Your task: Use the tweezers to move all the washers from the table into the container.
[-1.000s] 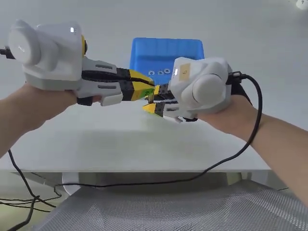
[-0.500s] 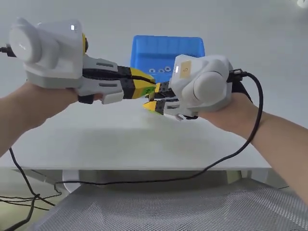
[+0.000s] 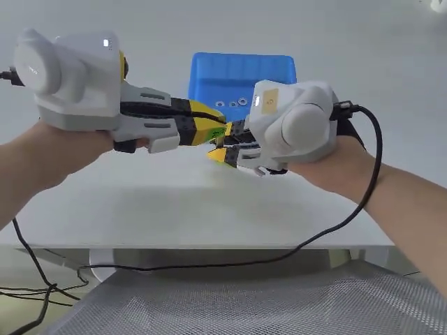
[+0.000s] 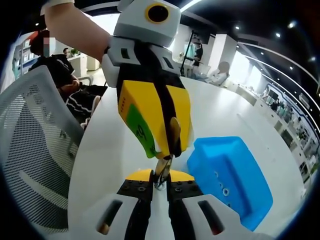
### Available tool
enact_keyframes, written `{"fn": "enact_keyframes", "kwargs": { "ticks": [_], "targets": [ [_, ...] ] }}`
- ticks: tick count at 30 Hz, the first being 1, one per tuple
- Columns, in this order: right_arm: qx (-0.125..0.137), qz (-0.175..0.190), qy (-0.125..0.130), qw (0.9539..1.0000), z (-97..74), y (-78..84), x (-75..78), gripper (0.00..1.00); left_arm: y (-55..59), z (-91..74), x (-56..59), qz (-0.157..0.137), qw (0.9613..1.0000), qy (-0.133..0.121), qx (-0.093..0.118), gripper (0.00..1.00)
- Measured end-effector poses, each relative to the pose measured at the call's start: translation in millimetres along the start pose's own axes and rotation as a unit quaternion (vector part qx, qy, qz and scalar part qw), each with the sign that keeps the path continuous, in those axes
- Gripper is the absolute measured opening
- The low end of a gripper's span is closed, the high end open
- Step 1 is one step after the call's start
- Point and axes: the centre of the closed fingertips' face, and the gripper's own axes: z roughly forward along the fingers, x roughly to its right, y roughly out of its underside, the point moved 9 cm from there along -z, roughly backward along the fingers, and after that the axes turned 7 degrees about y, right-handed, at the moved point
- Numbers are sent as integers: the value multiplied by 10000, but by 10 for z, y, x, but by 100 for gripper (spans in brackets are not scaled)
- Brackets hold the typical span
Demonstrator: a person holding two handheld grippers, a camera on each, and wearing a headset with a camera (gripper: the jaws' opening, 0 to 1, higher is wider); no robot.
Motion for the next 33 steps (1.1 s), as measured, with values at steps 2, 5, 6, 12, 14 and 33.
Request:
{"fn": "enact_keyframes", "kwargs": {
  "ticks": [2, 5, 6, 12, 14, 33],
  "targets": [
    [-1, 4, -2, 10000, 4, -1, 1, 11, 3, -4, -3, 6, 10000, -8, -4, 5],
    [2, 8, -28, 10000, 7, -1, 4, 11, 11, -11, 1, 18, 10000, -27, -11, 5],
    [3, -11, -40, 10000, 8, -3, 4, 11, 12, -14, 4, 22, 10000, -34, -18, 5],
    [-17, -25, -61, 10000, 14, -6, 14, 10, 11, -16, 2, 67, 10000, -42, -37, 4],
    [-11, -12, -65, 10000, 12, -2, 16, 10, 9, -9, 0, 104, 9999, -17, -41, 4],
    [39, -28, -30, 10000, -36, -74, 88, 10, -107, -32, -28, 160, 9999, -31, -9, 4]
  ]
}}
